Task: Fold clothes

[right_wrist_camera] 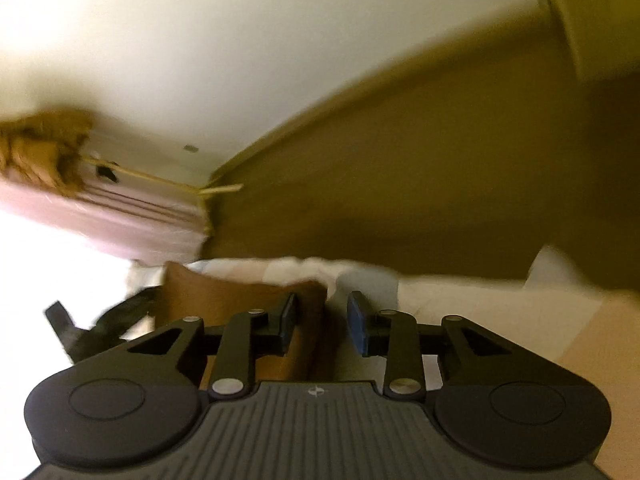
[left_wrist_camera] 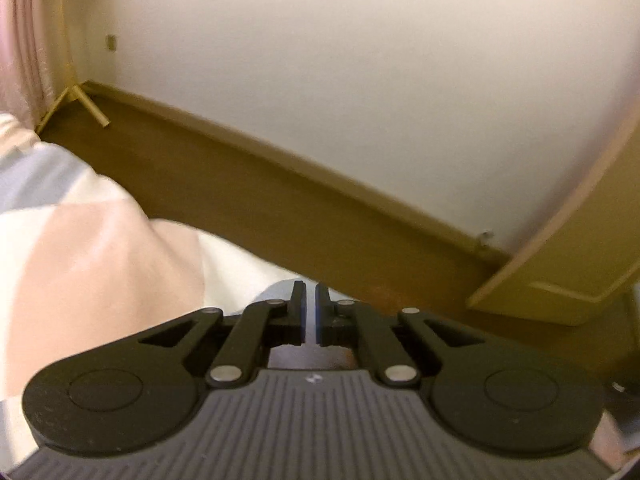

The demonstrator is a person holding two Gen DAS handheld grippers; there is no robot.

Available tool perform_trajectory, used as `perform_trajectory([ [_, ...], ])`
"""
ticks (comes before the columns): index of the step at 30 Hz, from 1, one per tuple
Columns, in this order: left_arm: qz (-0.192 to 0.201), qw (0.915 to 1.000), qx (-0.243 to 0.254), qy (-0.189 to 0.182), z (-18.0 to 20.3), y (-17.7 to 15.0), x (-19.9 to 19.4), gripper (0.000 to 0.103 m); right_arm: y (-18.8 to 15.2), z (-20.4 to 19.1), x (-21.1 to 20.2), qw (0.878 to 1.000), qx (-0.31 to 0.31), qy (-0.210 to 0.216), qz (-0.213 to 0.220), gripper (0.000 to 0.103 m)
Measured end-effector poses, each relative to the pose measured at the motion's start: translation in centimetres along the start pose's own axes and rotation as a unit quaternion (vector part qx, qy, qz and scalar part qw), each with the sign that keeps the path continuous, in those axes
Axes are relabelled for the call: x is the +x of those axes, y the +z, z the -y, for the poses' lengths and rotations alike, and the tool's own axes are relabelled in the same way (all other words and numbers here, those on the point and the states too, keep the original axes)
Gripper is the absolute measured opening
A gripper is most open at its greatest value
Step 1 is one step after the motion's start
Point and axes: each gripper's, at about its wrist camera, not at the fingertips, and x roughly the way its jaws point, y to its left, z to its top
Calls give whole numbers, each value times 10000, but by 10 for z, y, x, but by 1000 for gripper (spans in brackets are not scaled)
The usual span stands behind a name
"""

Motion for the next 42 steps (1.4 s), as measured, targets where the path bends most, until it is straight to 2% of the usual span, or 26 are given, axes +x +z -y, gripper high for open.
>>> perform_trajectory([
  [2,60,9990,338,-295,14,-7,-25,1,-7,-23,-15,9955,-822,-302,365,33],
  [4,9,9961,705,-537,29,-17,-27,3,-18,-44,-15,9861,-1577,-254,462,33],
  [6,-75,9917,1041,-757,43,-27,-22,8,-29,-66,-16,9709,-2322,-204,557,31],
  [8,-196,9901,1204,-692,49,-35,-2,8,-39,-78,-3,9546,-2922,-217,536,27],
  [10,-214,9915,1178,-516,45,-39,22,3,-45,-78,17,9402,-3343,-490,442,22],
  [11,-208,9927,1103,-452,41,-39,32,3,-45,-71,27,9363,-3422,-700,361,13],
  [12,-217,9941,974,-418,37,-39,40,3,-43,-63,34,9381,-3349,-820,310,6],
  [16,-172,9941,1056,-151,41,-34,54,3,-21,-37,41,9590,-2685,-901,121,6],
  [19,-135,9950,988,16,40,-23,43,3,-7,-28,36,9691,-2170,-1176,-2,15],
  [21,-26,9963,858,85,34,-13,26,2,-4,-24,19,9754,-1897,-1117,151,17],
  [23,123,9969,778,-67,28,-4,6,3,-6,-30,-5,9746,-1960,-991,434,17],
  [25,63,9967,725,-354,26,0,1,4,-12,-41,-20,9717,-2125,-845,593,17],
  [26,17,9962,782,-386,29,0,3,5,-16,-47,-26,9701,-2219,-750,640,18],
  [29,-383,9945,957,-156,35,-8,27,8,-30,-63,-23,9638,-2552,-563,536,19],
  [31,-582,9941,909,93,36,-13,40,8,-33,-62,-15,9618,-2603,-791,301,23],
  [33,-477,9960,736,176,37,-12,30,8,-34,-60,-9,9605,-2606,-973,111,20],
  [35,-372,9962,721,317,38,-13,7,8,-31,-57,-22,9628,-2532,-921,182,22],
  [37,-295,9954,777,480,40,-17,-21,8,-33,-57,-41,9600,-2650,-864,276,26],
  [42,-651,9905,1047,614,53,-48,-71,9,-70,-71,-86,9510,-3070,-352,123,26],
])
